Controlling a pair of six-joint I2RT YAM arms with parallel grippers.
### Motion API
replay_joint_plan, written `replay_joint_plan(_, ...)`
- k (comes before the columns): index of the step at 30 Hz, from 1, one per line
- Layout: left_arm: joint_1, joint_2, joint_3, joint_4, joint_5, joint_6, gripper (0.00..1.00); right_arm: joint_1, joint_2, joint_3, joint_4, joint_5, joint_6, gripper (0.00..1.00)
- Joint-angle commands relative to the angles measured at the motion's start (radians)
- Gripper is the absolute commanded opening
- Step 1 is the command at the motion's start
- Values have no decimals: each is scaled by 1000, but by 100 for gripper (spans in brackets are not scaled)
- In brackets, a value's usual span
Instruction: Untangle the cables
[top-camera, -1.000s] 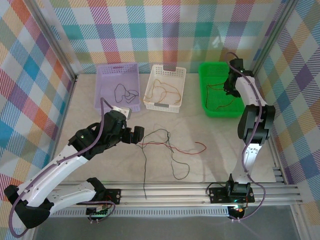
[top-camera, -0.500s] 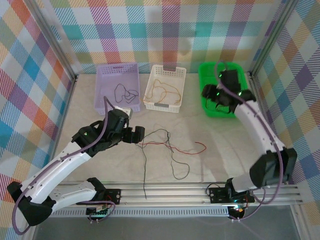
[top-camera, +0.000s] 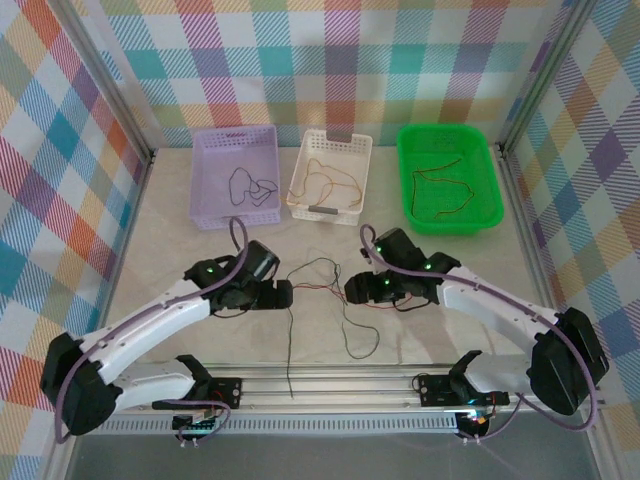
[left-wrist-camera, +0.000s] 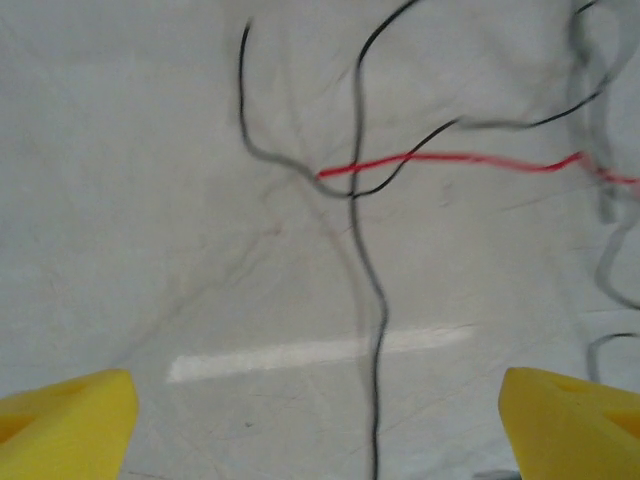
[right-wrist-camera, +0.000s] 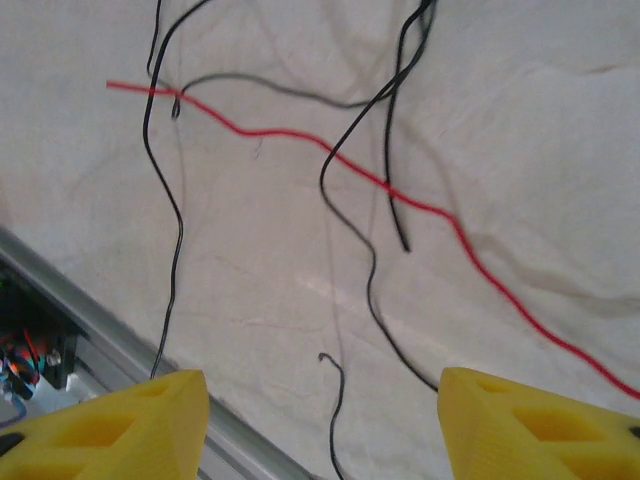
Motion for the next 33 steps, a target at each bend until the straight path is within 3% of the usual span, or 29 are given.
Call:
replay_joint_plan(1,-11,39,-43,91,21,-67,91,49,-13,-43,90,-30,38,62)
replay_joint_plan(12,-67,201,-64,171,-107,-84,83,156,95,-73,148,55,90,59)
replay_joint_plan(23,-70,361,-29,277,-131,-95,63,167,114,-88,193,35,113,59)
replay_joint_plan(33,-69,367,9,285,-144,-96,6,170,110,-92,199,61,107,59)
